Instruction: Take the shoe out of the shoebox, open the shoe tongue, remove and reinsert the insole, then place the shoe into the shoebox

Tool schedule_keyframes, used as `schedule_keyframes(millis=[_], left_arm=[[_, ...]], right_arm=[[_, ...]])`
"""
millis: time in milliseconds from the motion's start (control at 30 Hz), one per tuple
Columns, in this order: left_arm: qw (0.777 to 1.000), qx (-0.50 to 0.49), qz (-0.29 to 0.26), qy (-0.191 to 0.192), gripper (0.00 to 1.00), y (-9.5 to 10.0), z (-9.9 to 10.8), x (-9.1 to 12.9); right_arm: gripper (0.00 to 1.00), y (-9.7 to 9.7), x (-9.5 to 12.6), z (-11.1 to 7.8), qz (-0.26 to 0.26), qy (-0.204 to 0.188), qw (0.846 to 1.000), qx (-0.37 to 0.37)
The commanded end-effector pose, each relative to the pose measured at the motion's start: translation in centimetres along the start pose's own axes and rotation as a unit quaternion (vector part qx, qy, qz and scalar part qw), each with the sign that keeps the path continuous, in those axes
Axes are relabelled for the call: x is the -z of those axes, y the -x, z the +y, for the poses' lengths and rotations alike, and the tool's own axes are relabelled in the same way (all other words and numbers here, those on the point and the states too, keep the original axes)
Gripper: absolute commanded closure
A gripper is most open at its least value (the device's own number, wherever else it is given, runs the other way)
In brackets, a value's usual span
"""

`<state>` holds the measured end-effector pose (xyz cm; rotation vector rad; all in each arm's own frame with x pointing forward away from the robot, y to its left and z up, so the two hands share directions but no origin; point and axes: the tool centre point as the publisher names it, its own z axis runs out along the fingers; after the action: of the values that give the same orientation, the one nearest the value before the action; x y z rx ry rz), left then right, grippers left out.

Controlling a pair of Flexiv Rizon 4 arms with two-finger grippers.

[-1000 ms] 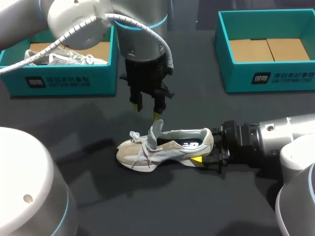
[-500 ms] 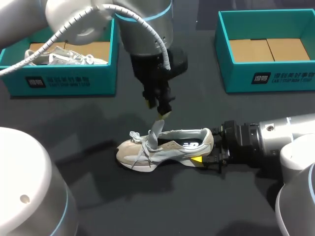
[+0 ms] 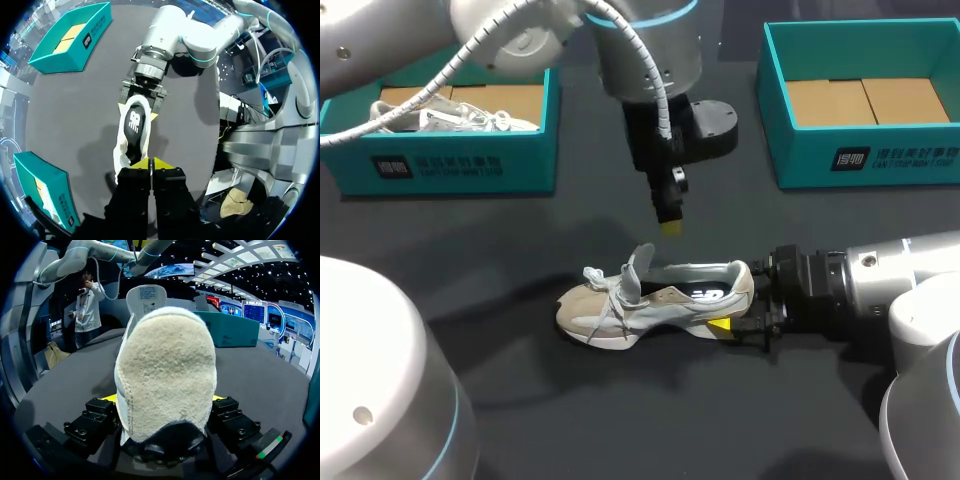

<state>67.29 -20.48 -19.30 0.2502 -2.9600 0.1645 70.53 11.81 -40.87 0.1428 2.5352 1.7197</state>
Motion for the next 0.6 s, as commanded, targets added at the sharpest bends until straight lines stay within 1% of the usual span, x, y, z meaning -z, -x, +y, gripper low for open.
schedule_keyframes(millis=[33,400,433,500,567,600], left_arm=[[0.999,-0.006,0.036,0.03,1.0,0.7,-1.5,-1.3],[0.999,-0.006,0.036,0.03,1.0,0.7,-1.5,-1.3],[0.999,-0.012,0.028,0.029,1.0,0.6,-1.5,-1.9],[1.0,-0.013,0.009,0.016,1.0,0.5,-1.8,-2.9],[0.999,-0.031,0.013,0.004,1.0,0.4,-2.0,-3.7],[0.999,-0.041,0.015,0.003,1.0,0.3,-2.0,-4.1]], right_arm=[[1.0,0.0,0.0,-0.1,-0.001,-0.001,1.0,0.0],[1.0,0.0,0.0,-0.1,-0.001,-0.001,1.0,0.0],[1.0,0.0,0.0,-0.1,-0.001,-0.001,1.0,0.0],[1.0,0.0,0.0,-0.1,-0.001,-0.001,1.0,0.0],[1.0,0.0,0.0,-0.1,-0.001,-0.001,1.0,0.0],[1.0,0.0,0.0,-0.1,-0.001,-0.001,1.0,0.0]])
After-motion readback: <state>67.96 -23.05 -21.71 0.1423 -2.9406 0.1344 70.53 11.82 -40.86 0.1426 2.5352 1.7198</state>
